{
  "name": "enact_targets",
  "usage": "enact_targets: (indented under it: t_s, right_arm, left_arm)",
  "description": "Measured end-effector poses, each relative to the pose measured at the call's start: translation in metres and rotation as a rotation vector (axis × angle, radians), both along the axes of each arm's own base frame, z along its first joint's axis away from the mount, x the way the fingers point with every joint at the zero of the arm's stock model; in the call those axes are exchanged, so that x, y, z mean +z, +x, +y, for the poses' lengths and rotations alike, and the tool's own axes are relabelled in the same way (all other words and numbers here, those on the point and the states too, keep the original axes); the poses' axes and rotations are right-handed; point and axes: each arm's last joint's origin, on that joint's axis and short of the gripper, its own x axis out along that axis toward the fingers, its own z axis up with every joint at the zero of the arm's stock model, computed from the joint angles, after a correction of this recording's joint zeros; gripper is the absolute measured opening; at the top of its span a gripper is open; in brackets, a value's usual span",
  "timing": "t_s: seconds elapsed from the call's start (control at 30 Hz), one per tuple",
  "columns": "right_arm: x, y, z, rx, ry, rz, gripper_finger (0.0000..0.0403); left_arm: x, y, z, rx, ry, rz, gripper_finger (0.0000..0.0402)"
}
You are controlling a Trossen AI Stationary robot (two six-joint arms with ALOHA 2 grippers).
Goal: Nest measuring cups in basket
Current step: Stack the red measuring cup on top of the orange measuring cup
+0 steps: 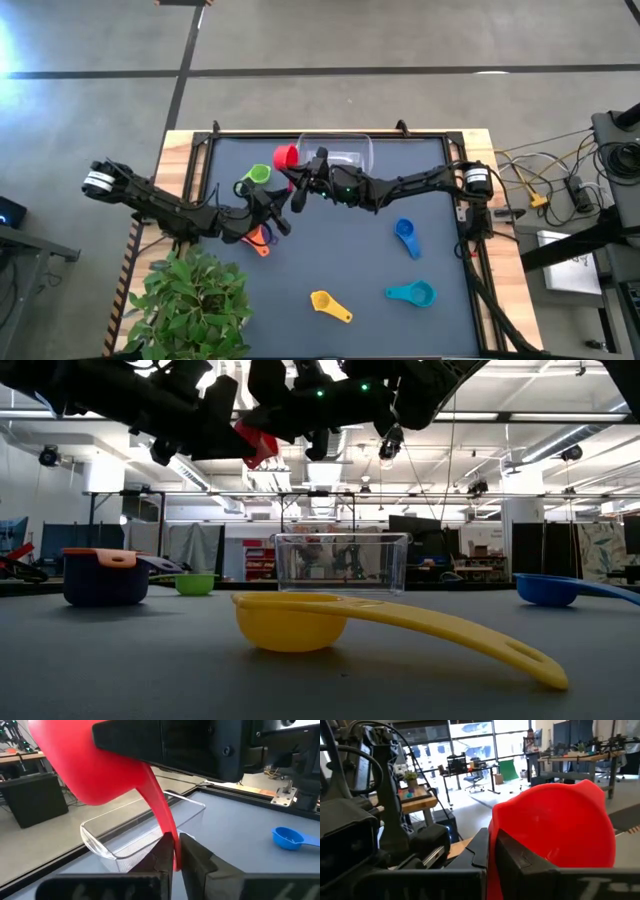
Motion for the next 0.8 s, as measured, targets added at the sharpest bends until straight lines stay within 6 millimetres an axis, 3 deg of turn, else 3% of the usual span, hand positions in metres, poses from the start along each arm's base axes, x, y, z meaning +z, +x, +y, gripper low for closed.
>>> enact_targets:
  t_s: [0.2,0.53,0.8]
  right_arm:
    - [0.009,-0.004,0.003,0.051,-0.096,0.055,0.0048]
    - [0.057,-0.042,0.01,0.11,-0.144,0.176,0.0185]
    - [0.043,-0.079,0.025,0.25,-0.128,-0.006,0.0211]
  left_arm:
    - [0.0,-0.001,0.0,0.012,0.006,0.011,0.0001]
    - [0.006,-0.012,-0.001,0.019,-0.006,-0.026,0.0]
    - [0.013,-0.028,-0.014,-0.005,-0.008,-0.128,0.0]
